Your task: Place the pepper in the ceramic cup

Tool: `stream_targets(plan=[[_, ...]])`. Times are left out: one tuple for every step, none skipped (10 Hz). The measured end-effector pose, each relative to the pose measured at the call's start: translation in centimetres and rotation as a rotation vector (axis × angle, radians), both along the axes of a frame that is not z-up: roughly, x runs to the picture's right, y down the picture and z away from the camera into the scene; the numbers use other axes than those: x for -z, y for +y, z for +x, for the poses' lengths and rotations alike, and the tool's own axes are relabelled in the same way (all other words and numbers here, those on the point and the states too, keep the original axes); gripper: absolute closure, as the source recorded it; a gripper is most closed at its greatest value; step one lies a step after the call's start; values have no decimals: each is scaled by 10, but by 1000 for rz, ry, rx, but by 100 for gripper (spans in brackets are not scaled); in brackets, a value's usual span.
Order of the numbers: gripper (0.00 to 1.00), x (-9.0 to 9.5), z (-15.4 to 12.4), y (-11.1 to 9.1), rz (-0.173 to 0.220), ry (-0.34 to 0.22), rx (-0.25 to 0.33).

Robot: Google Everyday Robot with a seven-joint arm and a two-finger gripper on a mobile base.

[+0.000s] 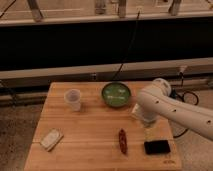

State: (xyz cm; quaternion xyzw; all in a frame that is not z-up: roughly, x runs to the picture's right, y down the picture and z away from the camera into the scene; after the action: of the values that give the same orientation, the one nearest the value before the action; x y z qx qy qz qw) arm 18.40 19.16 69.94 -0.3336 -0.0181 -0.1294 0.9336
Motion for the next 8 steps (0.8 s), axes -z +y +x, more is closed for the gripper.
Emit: stream_targets(plan=[[20, -1, -5, 2, -1, -10, 13], [20, -1, -14, 8, -11, -26, 29], [20, -3, -28, 16, -22, -42, 45], [20, -6, -35, 24, -29, -56, 58], [20, -6, -38, 30, -37, -72, 80], [20, -5, -40, 36, -46, -86, 99], [20, -6, -44, 45, -56, -108, 120], [20, -8, -48, 48, -57, -120, 126]])
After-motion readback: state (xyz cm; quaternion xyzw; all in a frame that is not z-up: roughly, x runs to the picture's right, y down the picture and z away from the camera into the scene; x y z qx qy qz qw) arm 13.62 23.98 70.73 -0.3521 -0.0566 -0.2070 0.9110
